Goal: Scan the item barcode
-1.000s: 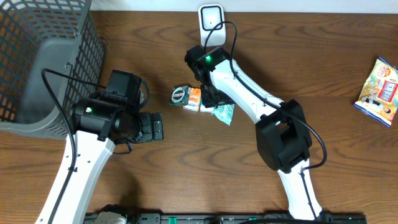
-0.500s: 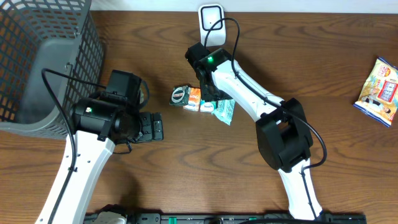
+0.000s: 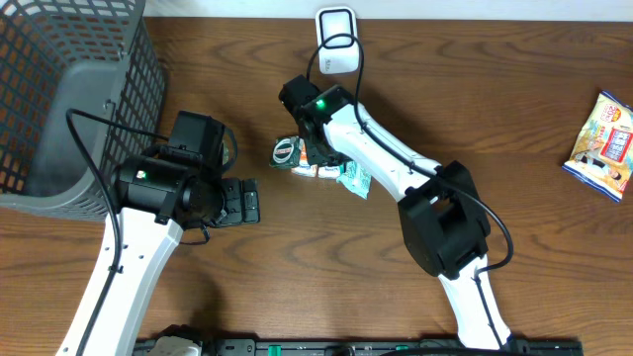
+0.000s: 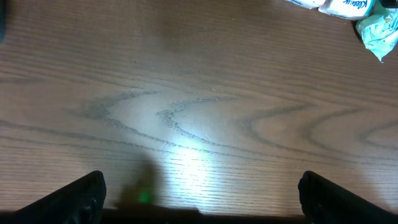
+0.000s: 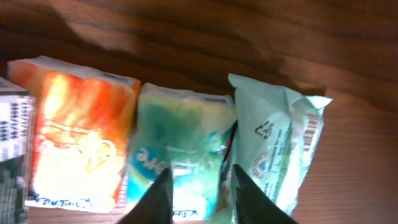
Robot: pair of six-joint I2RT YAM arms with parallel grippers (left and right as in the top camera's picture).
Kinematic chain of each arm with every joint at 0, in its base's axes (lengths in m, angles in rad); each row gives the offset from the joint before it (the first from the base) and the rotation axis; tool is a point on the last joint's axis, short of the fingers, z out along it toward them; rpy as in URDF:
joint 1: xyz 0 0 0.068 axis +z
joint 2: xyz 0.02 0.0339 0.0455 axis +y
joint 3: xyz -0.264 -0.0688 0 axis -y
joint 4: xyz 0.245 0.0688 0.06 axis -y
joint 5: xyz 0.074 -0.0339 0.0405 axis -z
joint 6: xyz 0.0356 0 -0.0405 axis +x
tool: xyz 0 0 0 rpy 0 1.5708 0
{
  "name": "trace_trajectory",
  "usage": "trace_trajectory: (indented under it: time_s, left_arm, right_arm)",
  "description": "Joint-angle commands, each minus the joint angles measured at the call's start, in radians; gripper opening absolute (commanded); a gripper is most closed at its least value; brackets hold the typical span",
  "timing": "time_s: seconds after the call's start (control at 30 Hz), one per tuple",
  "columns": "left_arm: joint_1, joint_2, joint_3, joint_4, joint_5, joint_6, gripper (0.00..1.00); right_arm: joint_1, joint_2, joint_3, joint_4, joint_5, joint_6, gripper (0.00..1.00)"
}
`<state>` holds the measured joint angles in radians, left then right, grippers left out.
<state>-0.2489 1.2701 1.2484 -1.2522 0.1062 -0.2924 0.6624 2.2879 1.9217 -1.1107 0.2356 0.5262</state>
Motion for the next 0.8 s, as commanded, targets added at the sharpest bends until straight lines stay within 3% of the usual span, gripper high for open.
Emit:
trace_trajectory:
  time_s: [0.0,0.2,0.6,0.77]
  left_arm:
    - [0.004,0.003,-0.004,-0.002,0.009,-0.009,0.98]
    - [0.004,0.003,-0.004,-0.003,0.009,-0.008,0.97]
    - [0.004,0.003,-0.004,-0.002,0.009,-0.008,0.98]
    - [0.004,0.003,-0.004,-0.003,0.009,-0.009,0.98]
  right_arm:
    - [-0.002,-0.008,-0.008,0.001,0.016,-0.004,0.22]
    - [-0.002,-0.006,-0.009,0.014,0.002,-0.008,0.16]
    - [-0.008,0.007,-0.097,0.084,-0.018,-0.011,0.18]
    - [-0.008,0.007,-0.099,0.149,-0.232,-0.106,0.19]
